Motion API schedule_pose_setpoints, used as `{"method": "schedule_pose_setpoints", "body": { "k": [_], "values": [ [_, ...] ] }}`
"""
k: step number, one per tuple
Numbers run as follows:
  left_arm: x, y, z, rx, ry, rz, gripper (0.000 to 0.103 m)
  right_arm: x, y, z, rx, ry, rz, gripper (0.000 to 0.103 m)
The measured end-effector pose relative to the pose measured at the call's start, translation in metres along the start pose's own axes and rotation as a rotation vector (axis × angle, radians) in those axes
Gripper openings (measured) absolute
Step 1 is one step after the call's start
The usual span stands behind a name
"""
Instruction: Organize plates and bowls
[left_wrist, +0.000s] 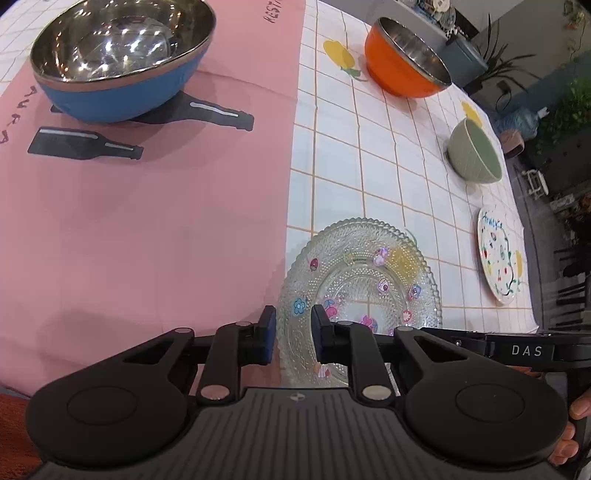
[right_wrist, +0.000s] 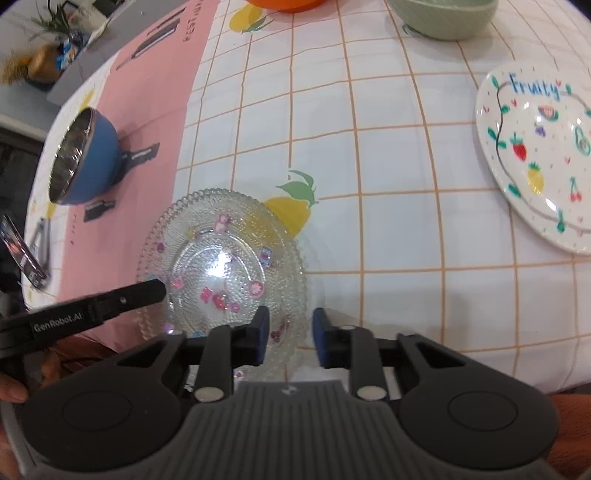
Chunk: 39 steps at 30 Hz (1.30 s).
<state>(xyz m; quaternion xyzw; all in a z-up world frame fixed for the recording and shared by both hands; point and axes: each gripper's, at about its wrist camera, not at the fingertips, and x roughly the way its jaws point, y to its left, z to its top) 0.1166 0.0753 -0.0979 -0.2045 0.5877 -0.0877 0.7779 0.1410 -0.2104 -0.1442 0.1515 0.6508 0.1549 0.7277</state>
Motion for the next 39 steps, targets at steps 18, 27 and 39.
{"method": "schedule_pose_setpoints", "body": {
  "k": [18,27,39],
  "values": [
    [-0.023,0.039,0.041,-0.070,-0.030,0.168,0.021,0.028,0.063,0.032,-0.016,-0.018,-0.004,0.015],
    [-0.026,0.036,0.042,-0.060,-0.050,0.204,0.023,0.036,0.068,0.039,-0.010,-0.023,0.037,0.022],
    [-0.049,-0.045,0.037,0.163,-0.160,0.217,0.034,-0.014,0.057,0.026,-0.198,-0.125,-0.099,0.038]
  ]
}}
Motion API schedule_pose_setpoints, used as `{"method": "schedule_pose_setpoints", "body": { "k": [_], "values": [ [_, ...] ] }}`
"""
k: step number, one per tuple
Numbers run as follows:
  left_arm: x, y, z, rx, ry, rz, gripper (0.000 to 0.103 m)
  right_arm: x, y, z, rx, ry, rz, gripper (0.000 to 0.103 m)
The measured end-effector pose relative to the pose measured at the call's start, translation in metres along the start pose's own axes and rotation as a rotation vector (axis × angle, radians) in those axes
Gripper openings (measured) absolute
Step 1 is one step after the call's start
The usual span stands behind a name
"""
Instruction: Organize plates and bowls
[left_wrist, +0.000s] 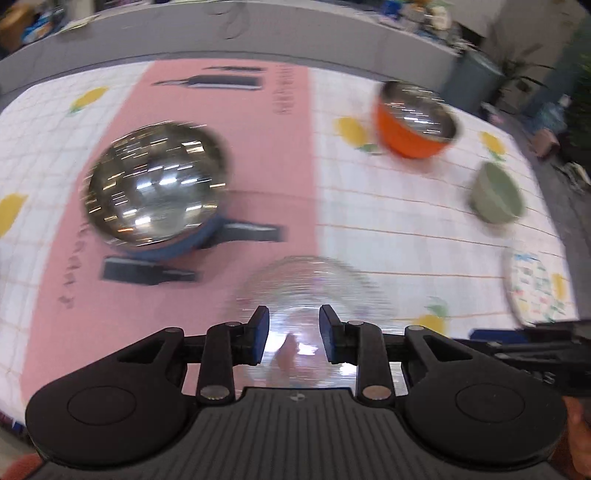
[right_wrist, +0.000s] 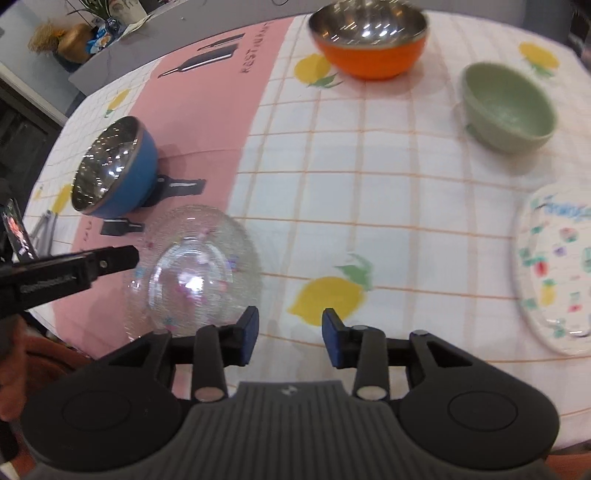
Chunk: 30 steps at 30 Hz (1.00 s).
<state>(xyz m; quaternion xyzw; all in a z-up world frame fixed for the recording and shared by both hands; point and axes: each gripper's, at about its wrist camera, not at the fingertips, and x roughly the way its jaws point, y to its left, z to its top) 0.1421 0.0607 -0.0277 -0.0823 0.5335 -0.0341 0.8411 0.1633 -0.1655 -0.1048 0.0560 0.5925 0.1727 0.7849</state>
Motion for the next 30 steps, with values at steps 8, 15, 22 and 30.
{"method": "schedule_pose_setpoints", "body": {
  "k": [8,15,22,30],
  "values": [
    [0.005,-0.086,0.000,0.176,-0.017,-0.126,0.034,-0.055,-0.057,0.000,0.048,-0.077,-0.102,0.045],
    [0.025,-0.139,0.001,0.214,-0.020,-0.200,0.034,-0.093,-0.121,-0.004,0.153,-0.134,-0.218,0.051],
    [0.054,-0.171,0.008,0.173,0.064,-0.255,0.038,-0.102,-0.180,-0.015,0.282,-0.151,-0.301,0.055],
    [0.075,-0.195,0.018,0.145,0.096,-0.305,0.048,-0.085,-0.213,-0.020,0.374,-0.121,-0.288,0.055]
  ]
}}
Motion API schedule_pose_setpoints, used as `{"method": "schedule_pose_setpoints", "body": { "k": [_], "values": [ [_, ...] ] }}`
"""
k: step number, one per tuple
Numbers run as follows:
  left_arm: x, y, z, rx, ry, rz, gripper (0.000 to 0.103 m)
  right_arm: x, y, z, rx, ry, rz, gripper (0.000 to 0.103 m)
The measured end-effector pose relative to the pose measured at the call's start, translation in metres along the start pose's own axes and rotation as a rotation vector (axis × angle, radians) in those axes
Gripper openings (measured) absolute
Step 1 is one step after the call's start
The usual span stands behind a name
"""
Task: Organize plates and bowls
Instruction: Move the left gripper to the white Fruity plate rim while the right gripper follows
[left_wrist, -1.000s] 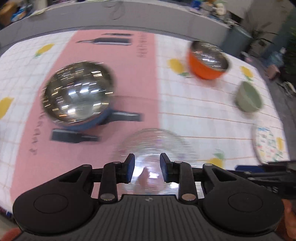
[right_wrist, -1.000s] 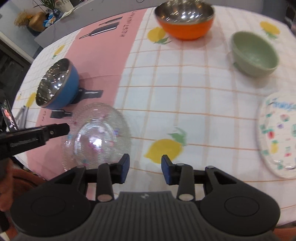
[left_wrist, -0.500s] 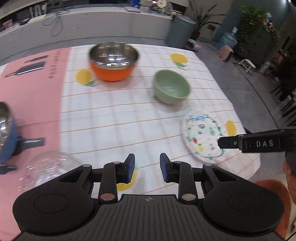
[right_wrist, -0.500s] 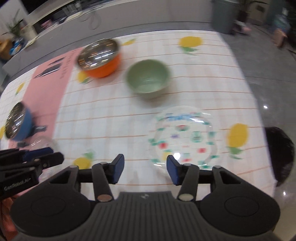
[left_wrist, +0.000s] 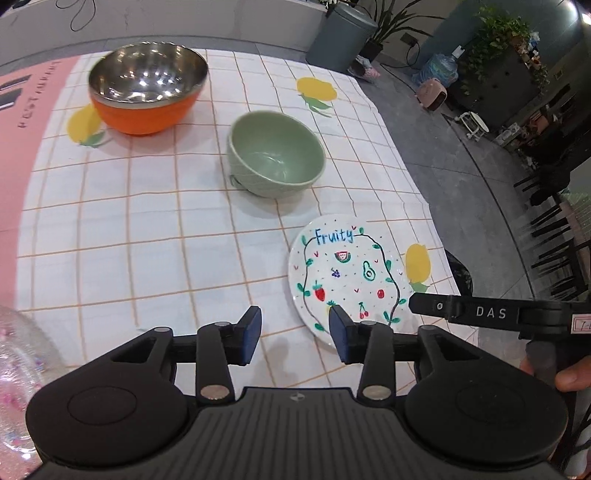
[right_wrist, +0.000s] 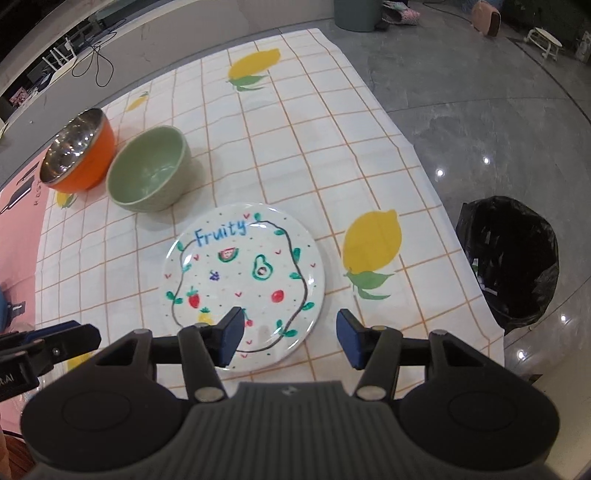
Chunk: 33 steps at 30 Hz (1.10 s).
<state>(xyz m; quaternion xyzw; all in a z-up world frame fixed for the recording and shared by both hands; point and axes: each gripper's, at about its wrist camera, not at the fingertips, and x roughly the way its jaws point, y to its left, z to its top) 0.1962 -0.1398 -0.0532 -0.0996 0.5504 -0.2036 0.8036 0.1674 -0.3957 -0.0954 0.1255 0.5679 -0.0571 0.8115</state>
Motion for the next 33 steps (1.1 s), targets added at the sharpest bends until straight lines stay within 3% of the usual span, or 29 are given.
{"method": "schedule_pose_setpoints", "body": {
  "k": [5,9,13,20,29,33],
  "values": [
    [0.023,-0.004,0.004,0.017,0.007,0.044,0.048,0.014,-0.009,0.004,0.029,0.026,0.020,0.054],
    [0.038,0.004,0.008,-0.019,-0.001,0.013,0.048,0.027,-0.014,0.008,0.039,0.036,0.025,0.053],
    [0.051,0.006,0.013,-0.024,-0.002,0.008,0.035,0.038,-0.023,0.015,0.066,0.041,0.043,0.044],
    [0.067,0.011,0.017,-0.032,-0.006,-0.021,0.029,0.047,-0.039,0.021,0.104,0.025,0.126,0.024],
    [0.071,0.016,0.016,-0.039,-0.010,-0.048,0.022,0.056,-0.059,0.021,0.144,0.007,0.226,0.011],
    [0.071,0.017,0.015,-0.035,-0.011,-0.058,0.017,0.064,-0.066,0.016,0.175,0.004,0.277,0.010]
  ]
}}
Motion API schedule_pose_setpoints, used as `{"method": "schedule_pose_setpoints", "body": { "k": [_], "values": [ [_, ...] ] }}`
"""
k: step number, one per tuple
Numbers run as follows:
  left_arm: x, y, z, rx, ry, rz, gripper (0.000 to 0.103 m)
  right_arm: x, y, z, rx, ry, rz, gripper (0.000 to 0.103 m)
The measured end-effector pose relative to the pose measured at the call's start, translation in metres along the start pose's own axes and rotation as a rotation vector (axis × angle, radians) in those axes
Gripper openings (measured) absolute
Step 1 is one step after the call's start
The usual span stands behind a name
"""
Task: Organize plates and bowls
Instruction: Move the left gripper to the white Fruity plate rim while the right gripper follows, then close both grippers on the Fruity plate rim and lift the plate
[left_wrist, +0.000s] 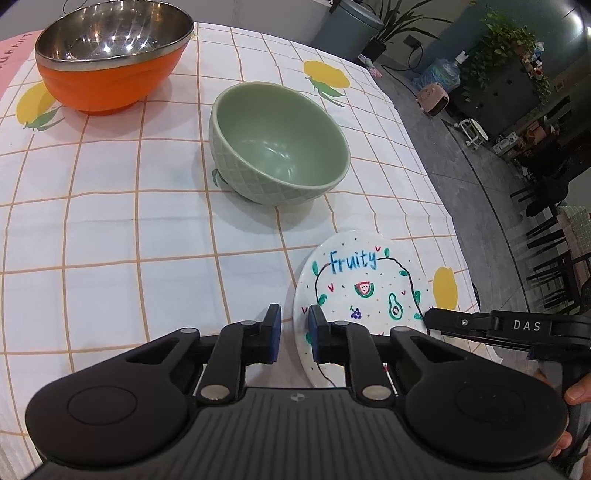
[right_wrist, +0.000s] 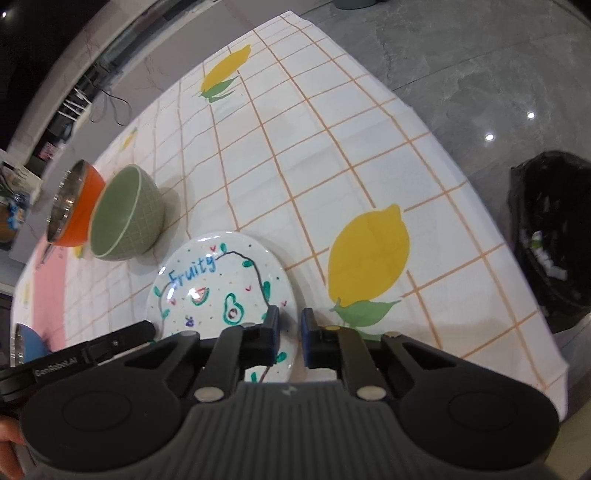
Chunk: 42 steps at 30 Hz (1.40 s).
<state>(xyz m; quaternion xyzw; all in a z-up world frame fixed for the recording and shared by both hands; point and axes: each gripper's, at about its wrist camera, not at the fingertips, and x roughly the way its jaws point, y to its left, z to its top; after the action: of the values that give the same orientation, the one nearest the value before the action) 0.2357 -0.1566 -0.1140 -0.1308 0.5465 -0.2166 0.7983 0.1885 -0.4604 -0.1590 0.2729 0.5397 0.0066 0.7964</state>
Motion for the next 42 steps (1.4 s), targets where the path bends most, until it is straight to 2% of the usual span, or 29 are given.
{"method": "schedule_pose_setpoints", "body": {
  "k": [2,6,10,15,24,42],
  "values": [
    [0.002,-0.001,-0.001,-0.006,0.005,-0.018,0.013,-0.001,-0.001,-0.002,-0.007,-0.015,0.014,0.010],
    [0.001,-0.007,-0.004,-0.005,-0.014,0.008,0.012,-0.003,-0.004,-0.006,-0.021,-0.035,0.034,0.009],
    [0.001,-0.010,-0.004,-0.022,-0.017,0.031,0.012,-0.003,-0.009,-0.007,0.022,-0.043,0.052,0.008],
    [-0.002,-0.011,-0.005,-0.026,-0.028,0.044,0.012,-0.004,-0.004,-0.007,0.027,-0.051,0.023,0.009],
    [-0.015,-0.006,-0.009,-0.037,-0.037,0.043,0.011,-0.005,0.002,-0.011,0.039,-0.030,0.027,0.008],
    [-0.067,0.021,-0.023,-0.116,-0.108,0.042,0.010,-0.015,0.049,-0.027,-0.006,-0.020,0.054,0.008]
  ]
}}
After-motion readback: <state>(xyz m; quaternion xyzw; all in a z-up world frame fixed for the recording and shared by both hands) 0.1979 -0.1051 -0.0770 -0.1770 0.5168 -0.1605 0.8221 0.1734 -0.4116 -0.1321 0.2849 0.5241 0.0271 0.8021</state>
